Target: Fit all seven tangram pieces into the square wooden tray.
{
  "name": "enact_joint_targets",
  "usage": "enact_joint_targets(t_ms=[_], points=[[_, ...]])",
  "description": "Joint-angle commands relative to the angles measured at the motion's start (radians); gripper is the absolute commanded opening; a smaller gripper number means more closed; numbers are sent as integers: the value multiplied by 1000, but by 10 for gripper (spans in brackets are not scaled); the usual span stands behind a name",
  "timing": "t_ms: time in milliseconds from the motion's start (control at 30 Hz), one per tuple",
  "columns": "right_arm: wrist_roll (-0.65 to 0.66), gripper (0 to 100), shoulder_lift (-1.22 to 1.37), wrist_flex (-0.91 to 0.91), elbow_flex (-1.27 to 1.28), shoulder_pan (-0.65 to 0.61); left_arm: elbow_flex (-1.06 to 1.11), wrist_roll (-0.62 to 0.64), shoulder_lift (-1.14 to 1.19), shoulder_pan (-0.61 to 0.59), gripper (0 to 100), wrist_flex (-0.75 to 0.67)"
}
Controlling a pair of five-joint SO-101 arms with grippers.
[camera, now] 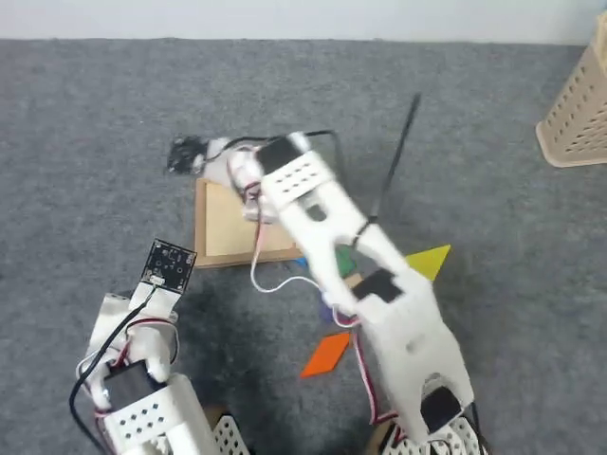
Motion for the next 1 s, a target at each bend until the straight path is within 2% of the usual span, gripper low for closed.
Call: enact_joint_targets(t_ms=[0, 67, 333, 533, 667, 767, 967], points=[[29, 163, 36, 48, -175, -15, -4, -15, 2, -8, 12, 3], [28, 182, 81, 77, -229, -19, -4, -15, 2, -8, 12, 3], [25, 371, 163, 177, -364, -10, -4, -15, 2, -8, 12, 3], [15, 380, 163, 334, -534, 15, -4, -15, 2, -8, 12, 3], [-87, 378, 140, 506, -744, 62, -4, -15, 2, -8, 12, 3], [-209, 311, 113, 518, -861, 137, -4, -15, 2, -8, 12, 3], [-460, 35, 54, 521, -775, 278, -4, -15, 2, -8, 12, 3]])
